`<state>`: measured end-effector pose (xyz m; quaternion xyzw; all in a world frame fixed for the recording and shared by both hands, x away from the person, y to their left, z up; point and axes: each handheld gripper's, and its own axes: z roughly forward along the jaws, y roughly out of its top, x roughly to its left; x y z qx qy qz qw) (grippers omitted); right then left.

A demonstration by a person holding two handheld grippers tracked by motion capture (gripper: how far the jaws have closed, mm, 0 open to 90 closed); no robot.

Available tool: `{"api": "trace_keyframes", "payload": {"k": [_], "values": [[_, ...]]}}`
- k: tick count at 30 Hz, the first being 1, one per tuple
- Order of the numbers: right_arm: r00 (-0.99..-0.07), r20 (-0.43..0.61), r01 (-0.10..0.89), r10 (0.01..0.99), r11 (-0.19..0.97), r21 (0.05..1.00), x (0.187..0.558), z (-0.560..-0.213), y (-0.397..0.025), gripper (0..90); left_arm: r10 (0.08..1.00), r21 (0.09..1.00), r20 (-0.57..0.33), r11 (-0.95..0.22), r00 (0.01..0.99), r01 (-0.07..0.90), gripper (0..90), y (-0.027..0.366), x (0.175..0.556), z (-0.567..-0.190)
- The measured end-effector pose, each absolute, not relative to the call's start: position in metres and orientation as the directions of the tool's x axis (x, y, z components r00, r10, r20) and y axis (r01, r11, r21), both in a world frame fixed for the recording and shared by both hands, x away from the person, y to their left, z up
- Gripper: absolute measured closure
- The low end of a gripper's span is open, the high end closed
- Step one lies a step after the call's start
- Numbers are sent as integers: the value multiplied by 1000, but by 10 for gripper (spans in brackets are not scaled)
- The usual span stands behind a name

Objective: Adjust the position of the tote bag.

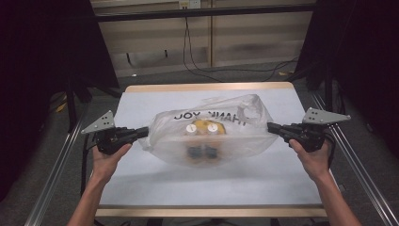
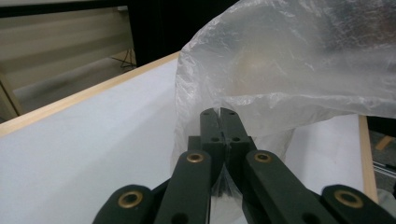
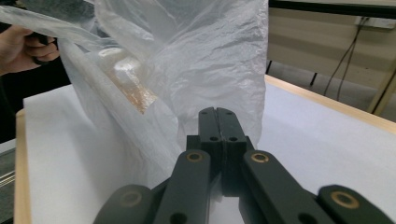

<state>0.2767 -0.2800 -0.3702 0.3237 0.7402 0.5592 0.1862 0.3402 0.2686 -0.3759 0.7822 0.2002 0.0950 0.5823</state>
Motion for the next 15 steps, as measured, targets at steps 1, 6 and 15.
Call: {"api": "trace_keyframes", "payload": {"k": [1,6,15], "values": [[-721,86,271,687,165,948,277,-370,-280,900,424,949,-85,-242,902,203,900,269,340,-376],[-721,92,301,687,192,934,278,-377,-277,900,403,935,-108,-269,909,231,900,270,340,-383],[-734,108,334,670,218,917,281,-388,-276,900,358,909,-127,-331,925,253,900,270,343,-392]]}}
